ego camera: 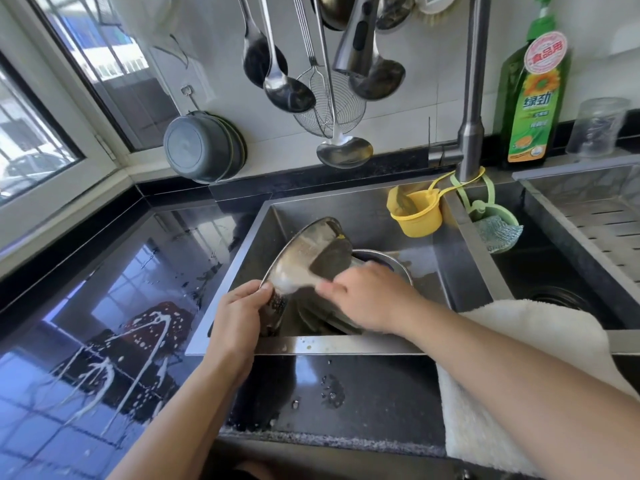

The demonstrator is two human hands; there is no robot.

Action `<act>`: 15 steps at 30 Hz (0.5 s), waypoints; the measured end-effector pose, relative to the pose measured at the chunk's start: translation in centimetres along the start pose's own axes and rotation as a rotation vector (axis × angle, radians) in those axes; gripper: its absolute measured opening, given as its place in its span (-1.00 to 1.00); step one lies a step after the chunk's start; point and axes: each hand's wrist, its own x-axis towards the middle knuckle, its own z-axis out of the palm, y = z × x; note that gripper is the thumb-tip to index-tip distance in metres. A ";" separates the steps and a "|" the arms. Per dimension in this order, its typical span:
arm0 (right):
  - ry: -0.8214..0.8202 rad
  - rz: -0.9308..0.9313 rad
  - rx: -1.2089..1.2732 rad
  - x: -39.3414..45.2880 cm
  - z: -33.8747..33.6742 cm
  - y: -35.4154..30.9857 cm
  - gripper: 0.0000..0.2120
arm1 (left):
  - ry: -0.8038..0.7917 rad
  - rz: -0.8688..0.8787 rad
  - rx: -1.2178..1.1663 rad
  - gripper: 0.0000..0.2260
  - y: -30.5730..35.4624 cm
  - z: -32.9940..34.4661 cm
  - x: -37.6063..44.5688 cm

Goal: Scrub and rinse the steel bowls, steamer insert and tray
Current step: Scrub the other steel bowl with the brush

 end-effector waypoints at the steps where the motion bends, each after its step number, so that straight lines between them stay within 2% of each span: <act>1: 0.039 0.056 0.030 0.5 -0.7 0.3 -0.41 | 0.017 -0.007 -0.036 -0.64 0.1 0.0 0.1; 3: 0.072 0.074 0.029 0.5 -1.1 0.8 -0.42 | 0.035 -0.019 -0.069 -0.68 0.2 -0.1 0.2; 5: -0.005 -0.042 -0.030 -0.3 -0.2 0.2 -0.42 | 0.031 -0.023 -0.062 -0.73 0.0 -0.2 0.2; 7: -0.070 -0.089 -0.090 -0.8 0.6 -0.7 -0.43 | 0.031 -0.028 -0.082 -0.70 -0.2 -0.3 0.2; 10: 0.073 0.082 0.007 0.6 -0.8 0.4 -0.43 | 0.043 -0.032 -0.122 -0.74 -0.3 -0.4 0.9; 12: 0.107 0.090 0.017 0.4 -0.8 0.7 -0.43 | 0.046 -0.030 -0.118 -0.76 -0.3 -0.5 1.0; 15: -0.019 -0.027 -0.022 -1.0 0.5 -0.5 -0.42 | -0.021 0.019 -0.025 -0.71 -0.5 -0.6 0.8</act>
